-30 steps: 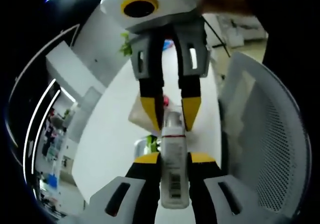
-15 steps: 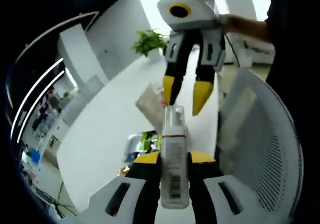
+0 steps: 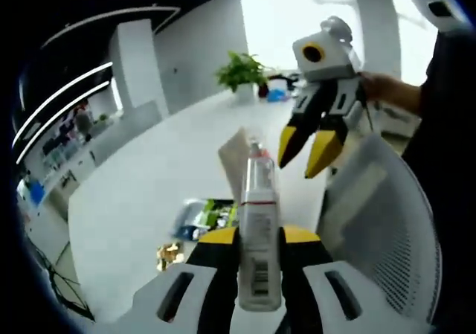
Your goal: Arrange the skincare products in the storage area until every visible bottle or jar stands upright without overlapping.
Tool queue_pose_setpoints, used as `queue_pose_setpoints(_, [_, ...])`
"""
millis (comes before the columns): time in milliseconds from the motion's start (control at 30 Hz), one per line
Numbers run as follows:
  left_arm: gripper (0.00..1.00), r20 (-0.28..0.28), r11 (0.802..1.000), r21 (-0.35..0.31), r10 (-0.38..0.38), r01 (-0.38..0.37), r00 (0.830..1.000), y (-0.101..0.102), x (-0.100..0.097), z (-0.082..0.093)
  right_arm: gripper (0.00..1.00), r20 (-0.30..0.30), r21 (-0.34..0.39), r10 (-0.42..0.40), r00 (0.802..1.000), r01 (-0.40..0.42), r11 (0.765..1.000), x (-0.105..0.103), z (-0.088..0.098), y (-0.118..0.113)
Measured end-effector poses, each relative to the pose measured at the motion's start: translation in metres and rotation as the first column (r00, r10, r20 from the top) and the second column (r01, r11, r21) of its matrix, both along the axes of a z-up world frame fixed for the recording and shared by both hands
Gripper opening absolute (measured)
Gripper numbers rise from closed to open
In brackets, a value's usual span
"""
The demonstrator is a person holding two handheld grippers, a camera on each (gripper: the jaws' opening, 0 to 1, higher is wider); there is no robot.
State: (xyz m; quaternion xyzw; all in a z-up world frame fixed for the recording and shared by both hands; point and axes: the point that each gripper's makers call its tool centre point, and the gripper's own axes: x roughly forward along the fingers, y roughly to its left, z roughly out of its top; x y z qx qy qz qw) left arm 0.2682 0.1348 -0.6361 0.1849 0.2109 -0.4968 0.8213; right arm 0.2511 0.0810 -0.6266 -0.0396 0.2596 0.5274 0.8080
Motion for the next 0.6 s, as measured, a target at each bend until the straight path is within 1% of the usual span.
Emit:
queue_pose_setpoints(33, [0.16,-0.012,1.000,-0.006,0.002,-0.002,1.000,0.000,-0.001,-0.001,0.19,-0.016,0.009,-0.014,1.000,0.014,1.000,0.000,-0.001,-0.001])
queue_pose_setpoints(67, [0.16,-0.031,1.000,-0.020,0.006,-0.007,1.000,-0.001,-0.001,-0.001,0.20,-0.020,0.032,-0.033,0.999,0.033,0.999,0.001,0.000,-0.002])
queue_pose_setpoints(100, [0.16,-0.042,0.999,-0.038,0.015,-0.016,0.999,-0.002,-0.001,0.000,0.21,-0.043,0.068,-0.053,0.998,0.056,0.996,0.003,0.001,-0.002])
queue_pose_setpoints(133, [0.16,-0.043,0.999,-0.040,0.015,-0.017,0.999,-0.002,-0.001,0.000,0.22,-0.062,0.077,-0.063,0.996,0.068,0.995,0.003,0.001,-0.002])
queue_pose_setpoints(200, [0.16,-0.051,0.999,-0.046,0.013,-0.016,0.999,-0.003,-0.002,0.000,0.24,-0.088,0.141,-0.094,0.992,0.105,0.984,0.007,0.004,-0.004])
queue_pose_setpoints(233, [0.16,-0.055,0.998,-0.054,0.011,-0.014,0.998,-0.004,-0.003,0.001,0.26,-0.106,0.158,-0.100,0.989,0.116,0.981,0.008,0.005,-0.005])
queue_pose_setpoints(300, [0.16,-0.079,0.996,-0.090,0.003,-0.011,0.997,-0.008,-0.007,0.004,0.27,-0.128,0.197,-0.107,0.986,0.131,0.972,0.008,0.007,-0.004])
queue_pose_setpoints(333, [0.16,-0.097,0.994,-0.113,0.000,-0.011,0.995,-0.009,-0.008,0.006,0.28,-0.146,0.228,-0.113,0.983,0.145,0.963,0.009,0.009,-0.003])
queue_pose_setpoints(400, [0.16,-0.114,0.990,-0.142,-0.006,-0.010,0.993,-0.012,-0.010,0.010,0.27,-0.173,0.285,-0.121,0.977,0.167,0.944,0.011,0.014,-0.003])
queue_pose_setpoints(433, [0.16,-0.128,0.987,-0.159,-0.014,-0.007,0.992,-0.013,-0.011,0.011,0.26,-0.185,0.302,-0.123,0.975,0.175,0.937,0.011,0.016,-0.003])
queue_pose_setpoints(467, [0.16,-0.139,0.984,-0.181,-0.025,-0.001,0.990,-0.016,-0.013,0.013,0.26,-0.186,0.333,-0.128,0.974,0.185,0.925,0.014,0.020,-0.004])
queue_pose_setpoints(533, [0.16,-0.164,0.972,-0.235,-0.053,0.013,0.985,-0.020,-0.017,0.018,0.27,-0.199,0.362,-0.121,0.972,0.188,0.913,0.014,0.023,-0.004])
queue_pose_setpoints(567, [0.16,-0.174,0.962,-0.273,-0.067,0.017,0.982,-0.022,-0.018,0.022,0.28,-0.194,0.406,-0.109,0.975,0.181,0.896,0.015,0.029,-0.004])
queue_pose_setpoints(600, [0.16,-0.191,0.953,-0.303,-0.072,0.011,0.979,-0.023,-0.018,0.024,0.29,-0.197,0.415,-0.100,0.975,0.176,0.892,0.014,0.030,-0.004])
